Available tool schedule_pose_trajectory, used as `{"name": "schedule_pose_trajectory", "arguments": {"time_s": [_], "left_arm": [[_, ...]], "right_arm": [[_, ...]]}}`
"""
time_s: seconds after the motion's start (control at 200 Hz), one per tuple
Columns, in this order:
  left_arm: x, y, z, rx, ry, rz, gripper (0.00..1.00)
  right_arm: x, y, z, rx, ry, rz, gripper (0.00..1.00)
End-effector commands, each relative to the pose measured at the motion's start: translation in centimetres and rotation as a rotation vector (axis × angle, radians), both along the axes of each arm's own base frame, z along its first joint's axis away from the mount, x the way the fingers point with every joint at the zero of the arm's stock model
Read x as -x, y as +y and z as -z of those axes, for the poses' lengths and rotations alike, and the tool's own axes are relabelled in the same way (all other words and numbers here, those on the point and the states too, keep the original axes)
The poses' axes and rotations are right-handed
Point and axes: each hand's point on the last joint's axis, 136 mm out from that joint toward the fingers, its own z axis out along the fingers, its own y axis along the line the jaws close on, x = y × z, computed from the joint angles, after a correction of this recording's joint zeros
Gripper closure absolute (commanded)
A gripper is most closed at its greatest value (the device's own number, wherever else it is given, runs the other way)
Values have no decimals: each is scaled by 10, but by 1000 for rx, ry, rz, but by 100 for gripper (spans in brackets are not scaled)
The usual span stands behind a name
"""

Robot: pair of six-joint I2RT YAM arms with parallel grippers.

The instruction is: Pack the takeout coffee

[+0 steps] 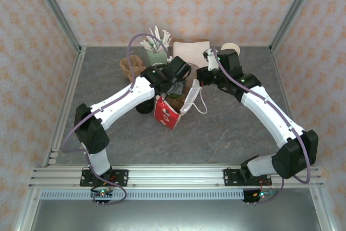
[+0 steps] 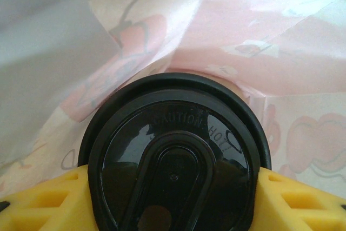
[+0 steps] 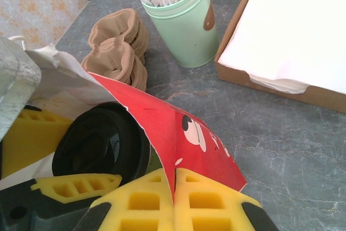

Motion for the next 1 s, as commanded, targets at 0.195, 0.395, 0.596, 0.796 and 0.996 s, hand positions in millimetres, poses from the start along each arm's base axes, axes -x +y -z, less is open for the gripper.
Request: {"name": "schedule_pose_trajectory", "arguments": {"time_s": [0.195, 0.395, 0.596, 0.796, 0.996], "left_arm": [[-20, 14, -35, -11, -114, -71, 48], [-23, 15, -32, -1, -108, -84, 48], [-24, 10, -30, 23, -103, -82, 48], [-29, 15, -34, 27, -120, -107, 48], [-36, 18, -38, 35, -133, -122, 48]], "right_arm": [[2, -9, -6, 22, -75, 4, 98], [2, -9, -7, 42, -85, -14, 98], [-1, -8, -12, 58, -107, -25, 98], [1, -10, -10, 79, -117, -33, 99], [4, -12, -8, 111, -127, -51, 100]]}}
